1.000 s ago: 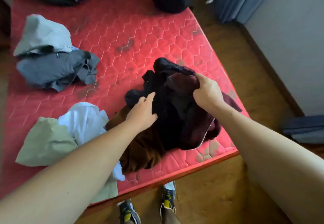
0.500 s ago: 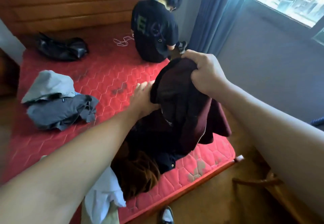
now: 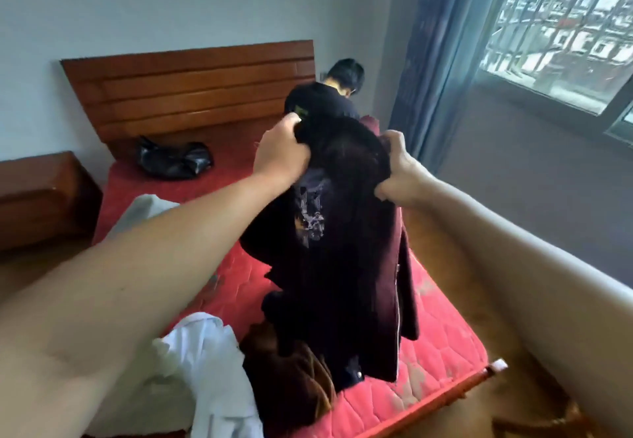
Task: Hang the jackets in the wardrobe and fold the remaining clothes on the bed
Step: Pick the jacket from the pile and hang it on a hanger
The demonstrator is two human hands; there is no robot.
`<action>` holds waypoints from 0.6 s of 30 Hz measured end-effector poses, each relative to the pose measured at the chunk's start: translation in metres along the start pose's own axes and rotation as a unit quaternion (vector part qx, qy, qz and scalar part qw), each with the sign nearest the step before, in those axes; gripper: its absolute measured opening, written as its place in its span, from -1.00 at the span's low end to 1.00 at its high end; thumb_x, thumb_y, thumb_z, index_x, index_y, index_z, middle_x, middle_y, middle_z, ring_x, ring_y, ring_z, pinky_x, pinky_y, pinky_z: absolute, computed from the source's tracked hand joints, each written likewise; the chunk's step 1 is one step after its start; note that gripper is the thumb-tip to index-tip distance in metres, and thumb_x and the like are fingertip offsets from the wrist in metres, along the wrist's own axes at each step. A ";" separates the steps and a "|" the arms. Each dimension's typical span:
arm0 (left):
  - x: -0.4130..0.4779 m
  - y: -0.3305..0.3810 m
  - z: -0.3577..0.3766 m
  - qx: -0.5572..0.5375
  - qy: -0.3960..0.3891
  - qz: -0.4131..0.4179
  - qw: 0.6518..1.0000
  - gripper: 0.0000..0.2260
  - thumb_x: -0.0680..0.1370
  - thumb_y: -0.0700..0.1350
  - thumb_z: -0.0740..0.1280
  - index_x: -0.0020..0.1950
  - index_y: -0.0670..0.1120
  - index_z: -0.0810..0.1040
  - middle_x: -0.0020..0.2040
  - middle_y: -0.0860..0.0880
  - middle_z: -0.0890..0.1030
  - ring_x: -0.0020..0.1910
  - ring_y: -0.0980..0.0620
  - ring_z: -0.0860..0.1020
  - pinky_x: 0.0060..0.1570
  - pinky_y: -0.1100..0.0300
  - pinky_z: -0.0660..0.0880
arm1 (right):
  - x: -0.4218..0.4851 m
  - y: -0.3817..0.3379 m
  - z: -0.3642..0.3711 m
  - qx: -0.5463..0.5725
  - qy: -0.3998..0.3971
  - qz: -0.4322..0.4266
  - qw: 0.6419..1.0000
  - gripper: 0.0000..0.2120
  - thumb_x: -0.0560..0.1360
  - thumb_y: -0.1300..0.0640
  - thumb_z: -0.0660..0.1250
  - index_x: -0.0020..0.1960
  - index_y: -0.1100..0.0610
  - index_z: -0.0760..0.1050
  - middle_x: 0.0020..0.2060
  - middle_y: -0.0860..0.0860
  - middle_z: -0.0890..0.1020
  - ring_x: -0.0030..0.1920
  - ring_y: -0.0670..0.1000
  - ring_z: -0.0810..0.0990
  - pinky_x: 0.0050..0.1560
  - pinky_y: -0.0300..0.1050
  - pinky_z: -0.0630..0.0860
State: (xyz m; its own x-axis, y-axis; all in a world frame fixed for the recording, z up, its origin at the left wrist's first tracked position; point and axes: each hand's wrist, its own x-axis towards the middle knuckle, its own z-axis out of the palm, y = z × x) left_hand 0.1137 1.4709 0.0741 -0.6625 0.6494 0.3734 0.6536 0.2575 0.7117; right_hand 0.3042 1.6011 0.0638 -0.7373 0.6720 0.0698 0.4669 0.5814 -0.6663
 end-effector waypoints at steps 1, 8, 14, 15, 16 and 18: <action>0.006 0.014 -0.012 0.021 0.009 0.012 1.000 -0.74 0.43 -0.27 0.24 0.05 -0.02 0.54 -0.17 0.01 0.62 -0.17 -0.05 0.55 -0.20 0.12 0.42 | 0.001 -0.008 0.007 0.060 -0.025 0.000 0.998 0.01 0.20 0.29 0.44 0.53 -0.02 0.03 0.35 0.20 0.42 0.20 0.18 0.56 0.01 0.08 0.63; 0.004 0.067 -0.090 0.171 0.037 0.101 0.979 -0.73 0.38 -0.32 0.21 -0.04 0.00 0.47 -0.25 0.02 0.58 -0.25 -0.02 0.55 -0.38 0.10 0.49 | 0.019 -0.091 0.025 0.103 0.042 -0.149 0.982 -0.10 0.28 -0.04 0.55 0.50 -0.17 0.17 0.29 0.03 0.32 0.21 0.03 0.41 0.06 -0.16 0.39; -0.028 0.031 -0.169 0.263 0.109 0.090 0.954 -0.64 0.39 -0.31 0.34 0.07 0.05 0.41 -0.30 0.01 0.58 -0.36 0.00 0.54 -0.43 0.00 0.51 | 0.027 -0.166 0.027 0.053 0.120 -0.220 0.967 -0.64 0.40 0.24 0.28 0.18 0.05 0.43 0.02 0.04 0.45 -0.06 0.14 0.48 -0.11 -0.05 0.37; -0.039 0.019 -0.180 0.284 0.115 0.079 0.949 -0.64 0.41 -0.27 0.36 0.10 0.05 0.40 -0.24 0.01 0.60 -0.33 0.01 0.54 -0.41 -0.01 0.49 | 0.024 -0.181 0.031 0.061 0.121 -0.238 0.962 -0.61 0.39 0.26 0.25 0.20 0.07 0.43 0.05 0.04 0.44 -0.06 0.14 0.48 -0.10 -0.03 0.41; -0.050 0.007 -0.189 0.299 0.117 0.067 0.945 -0.67 0.44 -0.22 0.36 0.11 0.07 0.39 -0.16 0.02 0.61 -0.27 0.02 0.53 -0.36 0.00 0.47 | 0.021 -0.196 0.036 0.068 0.119 -0.262 0.955 -0.57 0.36 0.27 0.21 0.21 0.09 0.44 0.07 0.04 0.44 -0.07 0.14 0.48 -0.10 -0.01 0.44; -0.077 -0.019 -0.202 0.306 0.123 0.041 0.943 -0.77 0.50 -0.10 0.30 0.12 0.09 0.38 -0.05 0.02 0.62 -0.15 -0.02 0.54 -0.24 0.01 0.47 | 0.013 -0.223 0.044 0.063 0.101 -0.311 0.943 -0.56 0.31 0.30 0.14 0.16 0.11 0.44 0.07 0.01 0.43 -0.12 0.15 0.50 -0.17 0.01 0.49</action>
State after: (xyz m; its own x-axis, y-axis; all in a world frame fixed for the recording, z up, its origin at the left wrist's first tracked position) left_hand 0.0781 1.2718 0.1516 -0.6159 0.5196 0.5922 0.7457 0.6269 0.2256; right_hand 0.1688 1.4602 0.1801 -0.7354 0.2996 0.6078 -0.0972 0.8411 -0.5321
